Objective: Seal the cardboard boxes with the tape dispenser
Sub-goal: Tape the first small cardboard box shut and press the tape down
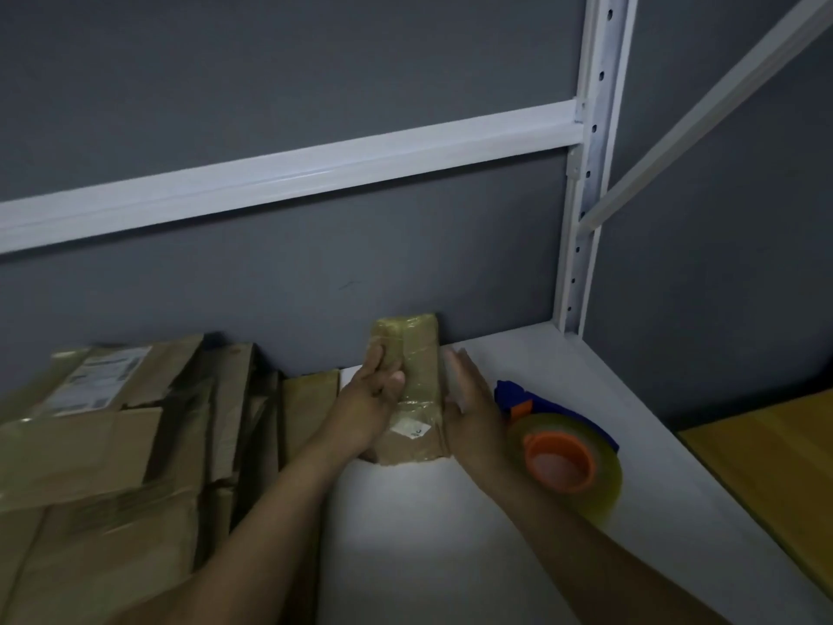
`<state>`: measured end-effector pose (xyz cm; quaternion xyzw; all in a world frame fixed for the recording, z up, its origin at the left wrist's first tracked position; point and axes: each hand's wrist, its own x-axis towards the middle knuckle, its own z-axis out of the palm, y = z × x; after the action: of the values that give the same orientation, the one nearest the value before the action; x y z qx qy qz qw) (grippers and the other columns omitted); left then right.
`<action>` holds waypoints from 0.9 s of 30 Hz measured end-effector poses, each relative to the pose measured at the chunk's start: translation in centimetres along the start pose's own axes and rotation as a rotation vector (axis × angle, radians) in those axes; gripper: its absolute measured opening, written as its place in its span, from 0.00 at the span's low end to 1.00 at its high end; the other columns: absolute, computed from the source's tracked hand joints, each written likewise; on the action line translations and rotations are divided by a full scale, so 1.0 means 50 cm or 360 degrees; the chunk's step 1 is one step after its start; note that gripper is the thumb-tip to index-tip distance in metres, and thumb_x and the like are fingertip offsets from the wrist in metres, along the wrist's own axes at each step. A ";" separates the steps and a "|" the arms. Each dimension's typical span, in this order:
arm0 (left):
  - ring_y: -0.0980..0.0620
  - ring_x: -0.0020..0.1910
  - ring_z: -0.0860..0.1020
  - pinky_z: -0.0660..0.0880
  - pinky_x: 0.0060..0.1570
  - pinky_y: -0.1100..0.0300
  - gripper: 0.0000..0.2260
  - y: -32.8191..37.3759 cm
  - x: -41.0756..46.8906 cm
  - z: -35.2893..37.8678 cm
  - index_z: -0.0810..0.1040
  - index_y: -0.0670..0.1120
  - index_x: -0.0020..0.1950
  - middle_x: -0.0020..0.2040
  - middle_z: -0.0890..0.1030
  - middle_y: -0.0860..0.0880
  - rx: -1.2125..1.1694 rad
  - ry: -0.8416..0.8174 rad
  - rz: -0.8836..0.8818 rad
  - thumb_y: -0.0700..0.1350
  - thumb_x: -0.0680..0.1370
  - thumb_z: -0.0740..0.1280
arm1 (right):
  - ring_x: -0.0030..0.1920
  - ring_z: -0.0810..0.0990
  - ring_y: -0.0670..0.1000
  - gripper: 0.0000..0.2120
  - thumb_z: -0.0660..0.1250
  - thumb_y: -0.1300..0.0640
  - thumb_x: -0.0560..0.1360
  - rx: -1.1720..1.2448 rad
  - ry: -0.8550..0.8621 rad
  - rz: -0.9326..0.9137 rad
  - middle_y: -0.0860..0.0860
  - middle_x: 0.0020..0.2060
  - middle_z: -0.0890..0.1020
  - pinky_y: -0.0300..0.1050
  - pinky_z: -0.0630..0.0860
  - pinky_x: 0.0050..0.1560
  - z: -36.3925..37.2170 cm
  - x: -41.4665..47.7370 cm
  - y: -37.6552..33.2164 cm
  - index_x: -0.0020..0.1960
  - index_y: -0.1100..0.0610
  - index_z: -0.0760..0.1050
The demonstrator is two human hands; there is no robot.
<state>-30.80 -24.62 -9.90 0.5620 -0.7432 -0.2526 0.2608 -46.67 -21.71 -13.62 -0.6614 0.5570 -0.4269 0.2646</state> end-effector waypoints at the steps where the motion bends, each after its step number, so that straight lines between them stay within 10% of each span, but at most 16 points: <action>1: 0.59 0.74 0.58 0.52 0.63 0.75 0.18 -0.007 -0.001 -0.012 0.71 0.50 0.72 0.75 0.58 0.59 -0.0110 -0.0013 0.0022 0.50 0.83 0.55 | 0.69 0.56 0.40 0.24 0.59 0.65 0.80 -0.0055 -0.0013 -0.0174 0.40 0.68 0.59 0.20 0.47 0.66 -0.009 0.006 0.009 0.74 0.54 0.63; 5: 0.58 0.67 0.73 0.69 0.68 0.61 0.14 -0.050 -0.010 -0.074 0.78 0.58 0.64 0.66 0.76 0.59 -0.0449 -0.0290 0.0061 0.48 0.81 0.60 | 0.75 0.52 0.44 0.26 0.66 0.59 0.78 -0.0382 -0.0499 -0.0433 0.38 0.71 0.54 0.46 0.55 0.76 -0.040 0.049 0.049 0.73 0.50 0.64; 11: 0.71 0.69 0.63 0.65 0.63 0.74 0.25 -0.077 -0.011 -0.122 0.75 0.55 0.67 0.70 0.67 0.67 -0.0258 -0.0731 0.0196 0.32 0.76 0.67 | 0.75 0.48 0.39 0.31 0.73 0.54 0.72 -0.0403 -0.0700 -0.0696 0.40 0.73 0.58 0.26 0.47 0.69 -0.096 0.090 0.065 0.72 0.49 0.66; 21: 0.66 0.62 0.74 0.72 0.61 0.67 0.20 -0.094 -0.028 -0.034 0.79 0.54 0.54 0.59 0.74 0.68 -0.0063 0.0097 0.0425 0.39 0.67 0.79 | 0.70 0.64 0.43 0.22 0.73 0.53 0.71 -0.0467 -0.0300 -0.0848 0.50 0.68 0.72 0.47 0.70 0.67 -0.037 0.078 0.066 0.64 0.57 0.76; 27: 0.66 0.61 0.72 0.71 0.60 0.67 0.22 -0.087 -0.024 -0.052 0.75 0.58 0.56 0.60 0.72 0.68 -0.0016 -0.0143 0.0346 0.60 0.64 0.75 | 0.65 0.68 0.39 0.26 0.65 0.35 0.69 -0.0296 -0.0571 -0.0539 0.40 0.64 0.69 0.39 0.70 0.63 -0.058 0.085 0.043 0.60 0.50 0.74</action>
<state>-25.72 -24.72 -11.04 0.4649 -0.8094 -0.2514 0.2559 -50.19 -25.94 -12.80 -0.8318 0.4195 -0.2880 0.2220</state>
